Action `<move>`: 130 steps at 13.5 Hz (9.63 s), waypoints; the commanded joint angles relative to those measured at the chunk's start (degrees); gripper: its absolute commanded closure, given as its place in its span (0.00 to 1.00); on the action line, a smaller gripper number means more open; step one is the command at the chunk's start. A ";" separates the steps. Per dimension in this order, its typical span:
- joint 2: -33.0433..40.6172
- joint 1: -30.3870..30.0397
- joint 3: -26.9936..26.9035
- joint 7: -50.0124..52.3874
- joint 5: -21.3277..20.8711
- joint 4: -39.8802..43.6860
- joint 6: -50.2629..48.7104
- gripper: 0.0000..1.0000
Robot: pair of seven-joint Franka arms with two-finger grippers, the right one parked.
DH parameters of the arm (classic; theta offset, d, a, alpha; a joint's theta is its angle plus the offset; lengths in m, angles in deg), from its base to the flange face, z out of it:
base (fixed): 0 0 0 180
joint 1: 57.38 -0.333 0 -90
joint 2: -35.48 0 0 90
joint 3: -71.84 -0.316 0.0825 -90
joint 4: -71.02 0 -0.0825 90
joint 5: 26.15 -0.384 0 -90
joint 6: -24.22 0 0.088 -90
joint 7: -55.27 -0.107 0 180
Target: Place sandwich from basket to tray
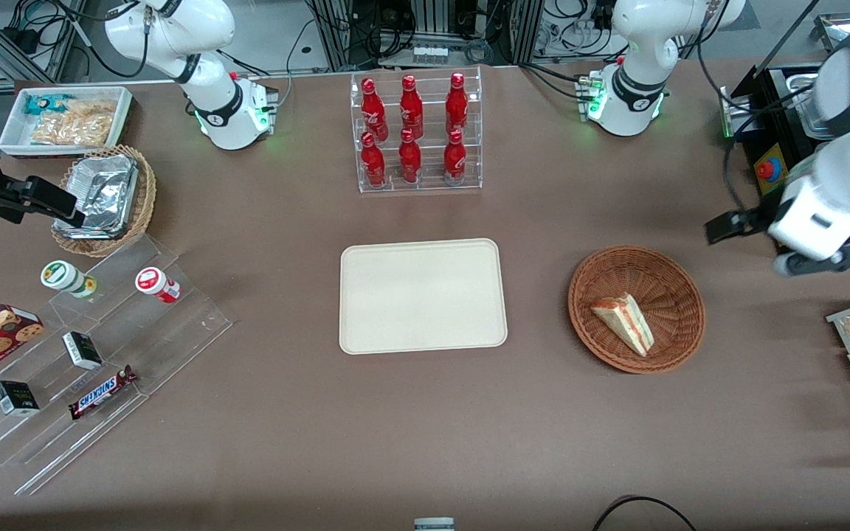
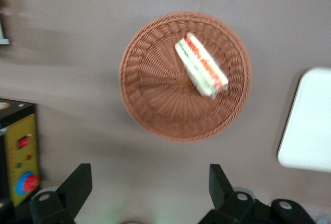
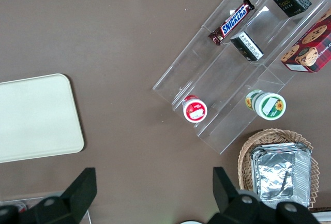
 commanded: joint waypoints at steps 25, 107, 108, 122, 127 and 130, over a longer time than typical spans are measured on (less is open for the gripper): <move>-15.70 2.36 3.94 40.78 -6.90 -14.69 36.14 0.00; -9.21 9.16 8.24 22.20 -3.76 20.73 -14.72 0.00; -8.15 6.52 8.24 17.80 -2.60 20.73 -16.39 0.00; 6.80 3.15 -6.52 -15.11 -1.62 6.77 -18.53 0.00; 3.81 4.11 -6.52 -15.11 -1.71 10.53 -16.59 0.00; 3.81 5.44 -6.61 -10.92 -2.50 12.38 -16.76 0.00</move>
